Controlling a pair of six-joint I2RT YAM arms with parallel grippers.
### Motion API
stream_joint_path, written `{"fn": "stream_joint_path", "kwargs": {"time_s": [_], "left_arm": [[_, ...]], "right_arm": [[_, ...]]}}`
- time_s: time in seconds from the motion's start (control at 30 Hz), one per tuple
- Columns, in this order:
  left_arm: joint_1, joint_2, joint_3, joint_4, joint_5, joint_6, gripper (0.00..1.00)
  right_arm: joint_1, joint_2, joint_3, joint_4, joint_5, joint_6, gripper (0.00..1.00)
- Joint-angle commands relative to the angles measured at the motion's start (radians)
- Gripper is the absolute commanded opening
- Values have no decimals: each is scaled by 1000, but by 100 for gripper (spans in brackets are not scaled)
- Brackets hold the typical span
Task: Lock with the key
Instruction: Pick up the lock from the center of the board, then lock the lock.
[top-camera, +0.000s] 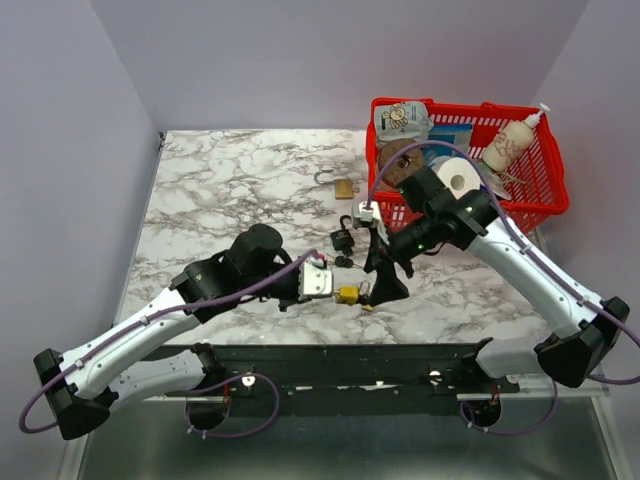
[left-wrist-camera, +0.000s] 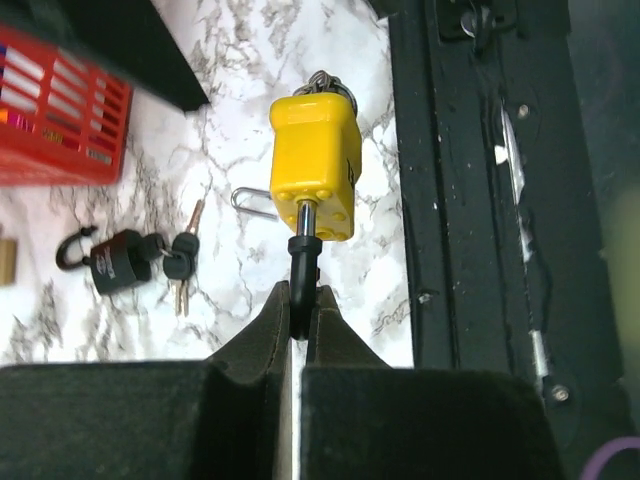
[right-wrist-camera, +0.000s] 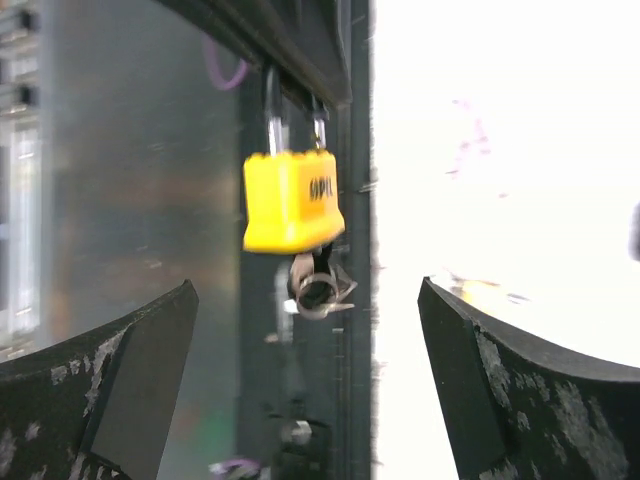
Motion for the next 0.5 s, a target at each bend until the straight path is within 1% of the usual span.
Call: {"fn": "stream_joint_path", "kwargs": {"time_s": [0.0, 0.03, 0.07, 0.17, 0.3, 0.47], "left_arm": [[91, -12, 93, 47, 171, -171, 0], [105, -14, 104, 37, 185, -180, 0], [110, -11, 122, 34, 199, -204, 0], [121, -6, 150, 40, 270, -257, 0], [125, 2, 171, 77, 299, -336, 0], [131, 52, 223, 74, 300, -361, 0]], "right_arm": [[-42, -112, 70, 45, 94, -62, 100], [-42, -182, 45, 74, 97, -60, 100], [-42, -213, 25, 158, 97, -42, 100], [-36, -288, -48, 240, 67, -29, 100], [3, -261, -64, 230, 62, -49, 100], [50, -241, -42, 239, 71, -74, 100]]}}
